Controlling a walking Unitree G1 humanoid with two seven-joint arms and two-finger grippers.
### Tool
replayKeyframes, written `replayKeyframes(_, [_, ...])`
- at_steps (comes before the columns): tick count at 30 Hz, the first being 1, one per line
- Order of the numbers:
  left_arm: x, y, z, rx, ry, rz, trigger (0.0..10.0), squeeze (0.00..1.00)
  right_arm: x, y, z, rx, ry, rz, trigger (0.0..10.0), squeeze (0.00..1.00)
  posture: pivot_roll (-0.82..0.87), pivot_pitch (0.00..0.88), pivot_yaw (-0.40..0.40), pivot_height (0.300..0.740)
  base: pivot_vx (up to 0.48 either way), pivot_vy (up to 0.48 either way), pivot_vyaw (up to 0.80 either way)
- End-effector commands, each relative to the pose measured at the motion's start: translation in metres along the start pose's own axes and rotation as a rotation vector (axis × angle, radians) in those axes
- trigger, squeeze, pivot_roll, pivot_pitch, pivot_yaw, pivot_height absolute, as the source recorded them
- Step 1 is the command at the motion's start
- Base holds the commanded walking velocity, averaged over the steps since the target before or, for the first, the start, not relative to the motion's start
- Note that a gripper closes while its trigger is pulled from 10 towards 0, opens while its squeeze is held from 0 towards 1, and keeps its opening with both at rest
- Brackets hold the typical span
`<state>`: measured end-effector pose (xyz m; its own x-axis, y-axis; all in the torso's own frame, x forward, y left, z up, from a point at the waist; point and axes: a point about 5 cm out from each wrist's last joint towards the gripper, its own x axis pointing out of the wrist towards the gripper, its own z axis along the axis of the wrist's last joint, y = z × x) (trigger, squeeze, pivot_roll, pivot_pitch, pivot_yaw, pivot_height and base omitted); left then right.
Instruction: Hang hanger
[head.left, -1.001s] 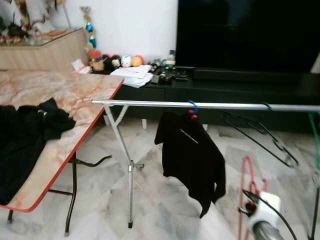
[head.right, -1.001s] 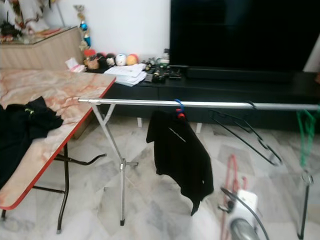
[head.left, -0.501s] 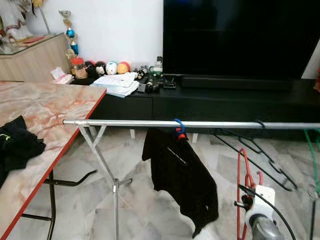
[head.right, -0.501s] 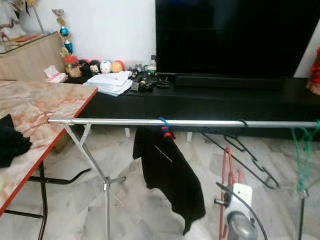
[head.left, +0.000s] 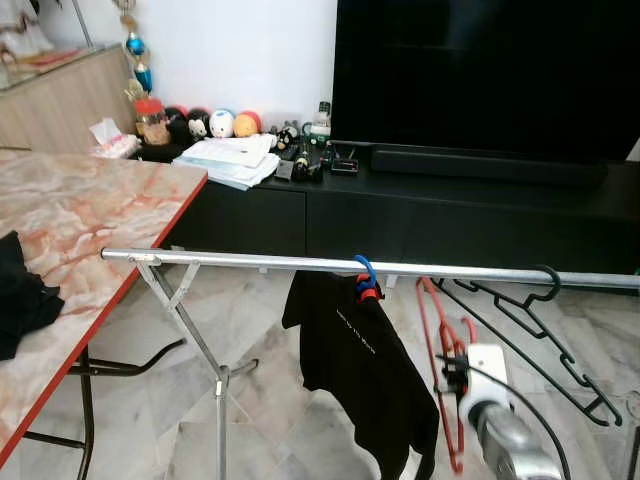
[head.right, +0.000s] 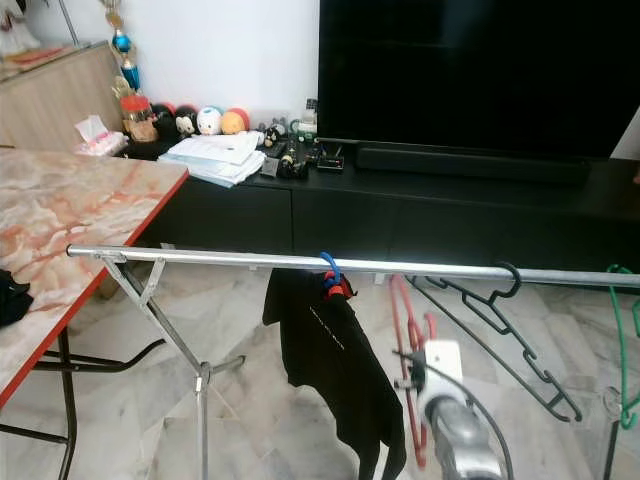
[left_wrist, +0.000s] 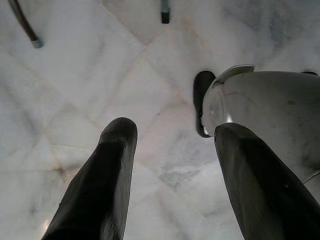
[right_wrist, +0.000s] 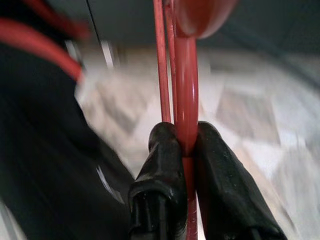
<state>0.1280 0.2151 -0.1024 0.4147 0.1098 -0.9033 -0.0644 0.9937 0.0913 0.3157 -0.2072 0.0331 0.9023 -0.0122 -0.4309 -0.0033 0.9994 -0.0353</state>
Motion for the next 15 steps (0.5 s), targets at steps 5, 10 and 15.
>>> replayKeyframes(5, [0.000, 0.004, -0.002, 0.016, 0.008, 0.007, 10.0, 0.00, 0.008, 0.014, 0.029, 0.015, -0.091, 0.042, 10.0, 0.00, 0.01, 0.000, 0.026, 0.740, 0.000, 0.000, 0.00])
replayKeyframes(10, [0.000, 0.003, -0.001, 0.016, 0.009, 0.000, 10.0, 0.00, 0.014, 0.019, 0.040, 0.003, -0.080, 0.011, 10.0, 0.00, 0.02, 0.000, 0.024, 0.740, 0.000, 0.000, 0.00])
replayKeyframes(15, [0.000, 0.004, -0.002, 0.017, 0.012, -0.003, 10.0, 0.00, 0.019, 0.021, 0.045, 0.058, -0.022, -0.040, 10.0, 0.00, 0.04, 0.000, 0.020, 0.740, 0.000, 0.000, 0.00])
